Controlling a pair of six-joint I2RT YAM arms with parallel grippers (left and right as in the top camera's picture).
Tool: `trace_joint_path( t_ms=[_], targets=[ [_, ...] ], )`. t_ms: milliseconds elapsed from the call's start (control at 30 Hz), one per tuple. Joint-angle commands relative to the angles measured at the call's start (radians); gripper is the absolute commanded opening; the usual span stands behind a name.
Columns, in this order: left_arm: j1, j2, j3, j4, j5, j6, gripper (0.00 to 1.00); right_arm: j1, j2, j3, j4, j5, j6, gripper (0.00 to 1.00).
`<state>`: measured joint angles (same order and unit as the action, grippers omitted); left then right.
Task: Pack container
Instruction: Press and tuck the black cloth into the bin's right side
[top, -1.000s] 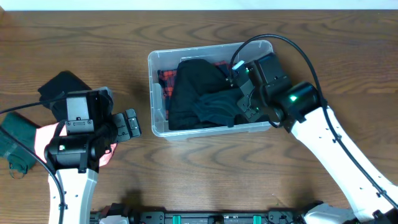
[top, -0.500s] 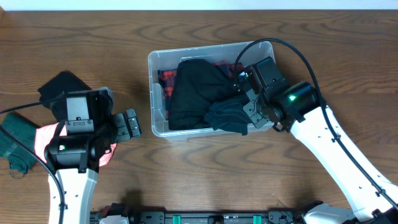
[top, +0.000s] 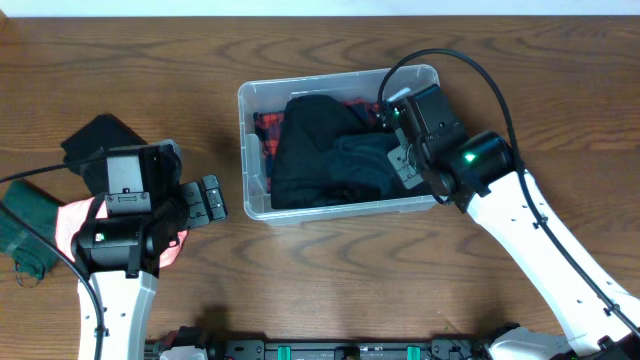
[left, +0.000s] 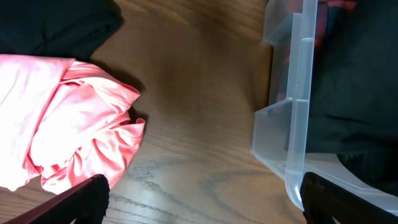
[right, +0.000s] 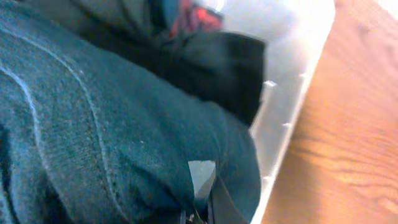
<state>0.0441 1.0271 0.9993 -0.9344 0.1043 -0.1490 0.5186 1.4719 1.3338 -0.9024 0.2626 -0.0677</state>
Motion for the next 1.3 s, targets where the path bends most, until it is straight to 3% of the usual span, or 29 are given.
trace_joint_path(
  t_ms=[0, 200, 567, 867, 900, 1000, 1067, 1167, 1267],
  targets=[
    [-0.001, 0.005, 0.016, 0.0, -0.012, 0.017, 0.98, -0.003, -0.004, -0.001, 0.017, 0.126, 0.023, 0.01],
    [-0.001, 0.005, 0.016, 0.001, -0.012, 0.017, 0.98, -0.003, -0.004, -0.001, 0.04, 0.26, 0.053, 0.01],
    [-0.002, 0.005, 0.016, 0.0, -0.012, 0.017, 0.98, -0.003, -0.004, -0.001, 0.154, 0.265, 0.01, 0.01],
    [-0.001, 0.005, 0.016, 0.001, -0.012, 0.017, 0.98, -0.003, -0.004, -0.001, -0.003, 0.137, 0.011, 0.02],
    [-0.001, 0.005, 0.016, 0.001, -0.012, 0.017, 0.98, -0.003, -0.004, -0.001, -0.029, 0.1, 0.011, 0.04],
    [-0.001, 0.005, 0.016, 0.001, -0.012, 0.017, 0.98, -0.003, -0.004, -0.001, -0.095, -0.013, 0.01, 0.33],
    [-0.001, 0.005, 0.016, 0.001, -0.012, 0.017, 0.98, -0.003, -0.004, -0.001, -0.117, -0.048, 0.01, 0.45],
    [-0.001, 0.005, 0.016, 0.0, -0.012, 0.017, 0.98, -0.003, -0.004, -0.001, -0.132, -0.055, 0.01, 0.53],
    [-0.002, 0.005, 0.016, 0.0, -0.012, 0.017, 0.98, 0.001, -0.004, -0.001, -0.137, -0.065, 0.009, 0.49]
  ],
)
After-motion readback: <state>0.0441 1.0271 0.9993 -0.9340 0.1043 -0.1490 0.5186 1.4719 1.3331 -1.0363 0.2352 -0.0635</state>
